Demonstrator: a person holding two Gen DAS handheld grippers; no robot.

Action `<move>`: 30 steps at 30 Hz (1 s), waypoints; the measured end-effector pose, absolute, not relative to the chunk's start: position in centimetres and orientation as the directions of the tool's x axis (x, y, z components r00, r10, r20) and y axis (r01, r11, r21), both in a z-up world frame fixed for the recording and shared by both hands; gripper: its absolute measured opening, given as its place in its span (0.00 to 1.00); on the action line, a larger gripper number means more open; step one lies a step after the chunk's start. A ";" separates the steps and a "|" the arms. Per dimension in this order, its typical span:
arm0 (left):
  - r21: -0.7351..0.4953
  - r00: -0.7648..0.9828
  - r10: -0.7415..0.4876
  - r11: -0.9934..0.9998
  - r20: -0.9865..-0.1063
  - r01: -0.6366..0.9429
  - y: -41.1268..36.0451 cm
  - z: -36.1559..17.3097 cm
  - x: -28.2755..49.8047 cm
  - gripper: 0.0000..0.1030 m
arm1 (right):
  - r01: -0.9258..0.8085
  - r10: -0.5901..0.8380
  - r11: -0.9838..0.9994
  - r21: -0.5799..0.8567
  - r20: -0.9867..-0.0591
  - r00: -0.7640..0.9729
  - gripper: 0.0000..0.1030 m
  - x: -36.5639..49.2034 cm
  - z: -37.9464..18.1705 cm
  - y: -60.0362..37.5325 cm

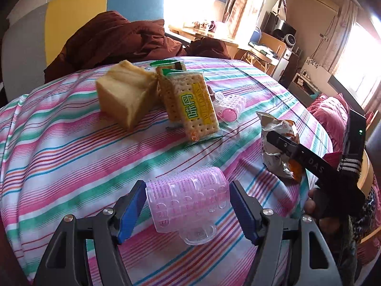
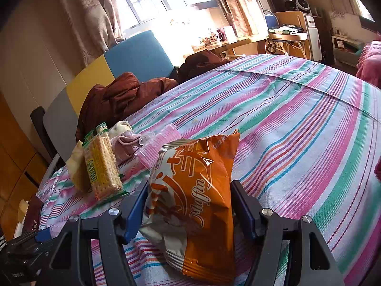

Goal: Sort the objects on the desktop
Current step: 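Lift the Muffin bag with the right tool while the left tool lifts the roller, then carry the roller and Muffin bag into the gold tray and open both tools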

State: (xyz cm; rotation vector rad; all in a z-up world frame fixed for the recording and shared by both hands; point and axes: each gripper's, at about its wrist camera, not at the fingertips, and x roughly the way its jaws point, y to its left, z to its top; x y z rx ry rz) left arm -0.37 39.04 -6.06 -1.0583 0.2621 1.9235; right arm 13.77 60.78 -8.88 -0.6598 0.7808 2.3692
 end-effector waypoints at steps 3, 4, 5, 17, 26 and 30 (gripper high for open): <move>-0.237 -0.252 0.618 -0.598 -0.745 -0.766 35.7 -5.3 -0.3 0.70 | -0.635 0.349 -0.680 0.367 -0.599 -0.720 0.65 13.7 -8.8 60.6; -0.243 -0.260 0.621 -0.606 -0.739 -0.758 34.5 -5.0 -0.3 0.70 | -0.637 0.352 -0.682 0.358 -0.603 -0.716 0.65 13.6 -8.7 60.5; -0.238 -0.278 0.620 -0.618 -0.734 -0.749 33.3 -4.6 -0.4 0.70 | -0.640 0.356 -0.686 0.347 -0.607 -0.711 0.65 13.5 -8.6 60.3; -0.198 -0.525 0.540 -0.796 -0.657 -0.572 17.2 -0.7 -2.8 0.70 | -0.515 0.251 -0.791 0.331 -0.593 -0.765 0.63 10.3 -6.3 52.9; -0.175 -0.609 0.387 -0.909 -0.692 -0.379 6.8 -3.0 -5.2 0.69 | -0.210 0.009 -0.929 0.304 -0.550 -0.835 0.63 5.1 -2.9 42.1; -0.193 -0.625 0.373 -0.921 -0.686 -0.338 4.4 -3.5 -5.8 0.69 | -0.046 -0.108 -0.963 0.266 -0.533 -0.839 0.63 3.1 -1.5 35.9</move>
